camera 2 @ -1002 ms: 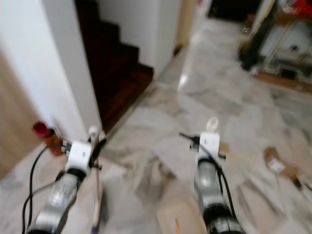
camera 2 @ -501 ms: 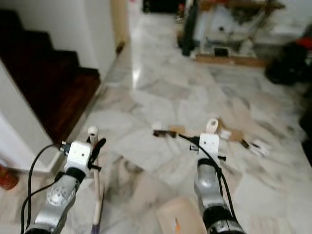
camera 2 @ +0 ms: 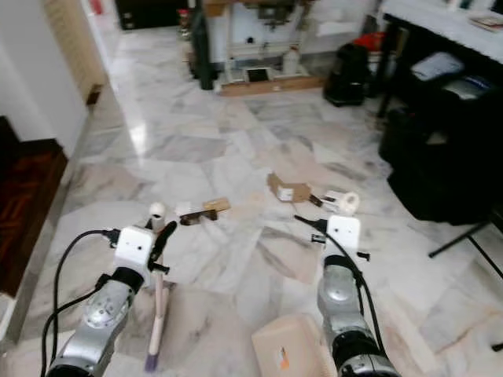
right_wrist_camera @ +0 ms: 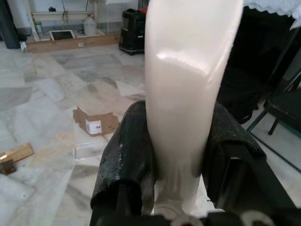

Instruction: Sweep floor

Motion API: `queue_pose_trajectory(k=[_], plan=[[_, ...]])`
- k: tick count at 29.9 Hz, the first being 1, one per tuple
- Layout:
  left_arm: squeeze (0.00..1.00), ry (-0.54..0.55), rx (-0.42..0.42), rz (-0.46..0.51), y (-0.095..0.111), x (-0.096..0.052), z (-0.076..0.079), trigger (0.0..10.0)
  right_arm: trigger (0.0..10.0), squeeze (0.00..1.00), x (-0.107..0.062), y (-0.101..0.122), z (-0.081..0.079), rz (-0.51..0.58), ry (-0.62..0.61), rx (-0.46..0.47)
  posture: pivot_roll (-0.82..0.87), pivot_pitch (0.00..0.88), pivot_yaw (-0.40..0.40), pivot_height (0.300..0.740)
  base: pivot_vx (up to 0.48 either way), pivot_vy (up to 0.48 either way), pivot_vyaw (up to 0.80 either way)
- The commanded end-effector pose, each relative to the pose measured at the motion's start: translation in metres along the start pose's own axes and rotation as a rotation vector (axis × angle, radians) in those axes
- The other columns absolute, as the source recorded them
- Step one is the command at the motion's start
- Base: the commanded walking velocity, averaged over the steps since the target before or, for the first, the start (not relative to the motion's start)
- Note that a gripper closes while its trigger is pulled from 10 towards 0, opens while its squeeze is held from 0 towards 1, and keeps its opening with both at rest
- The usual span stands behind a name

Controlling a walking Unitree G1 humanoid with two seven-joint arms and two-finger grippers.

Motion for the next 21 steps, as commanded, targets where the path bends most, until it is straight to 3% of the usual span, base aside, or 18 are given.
queue_pose_trajectory(k=[1, 11, 21], plan=[[0.00, 0.016, 0.018, 0.017, 0.002, 0.000, -0.007, 10.0, 10.0, 0.00, 0.003, 0.011, -0.012, 0.045, 0.041, 0.017, 0.07, 0.000, 0.014, 0.740, 0.000, 0.000, 0.00], [0.00, 0.011, 0.017, 0.018, 0.002, -0.002, -0.006, 10.0, 10.0, 0.00, 0.006, 0.017, -0.016, 0.074, 0.060, 0.031, 0.07, 0.000, 0.017, 0.740, 0.000, 0.000, 0.00], [0.00, 0.002, 0.016, 0.015, 0.002, -0.003, -0.005, 10.0, 10.0, 0.00, 0.008, 0.004, 0.001, -0.002, -0.016, 0.003, 0.08, 0.000, 0.020, 0.740, 0.000, 0.000, 0.00]])
Point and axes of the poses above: a point about 5 cm out from each wrist's last joint towards the gripper, its own x axis pointing out of the wrist towards the gripper, its own y axis along the axis of the wrist's last joint, z = x × y, the point moved 1 cm from there along x, pointing out of the wrist towards the gripper, and after that the axes turned 10 degrees about x, right-handed, at the moved point
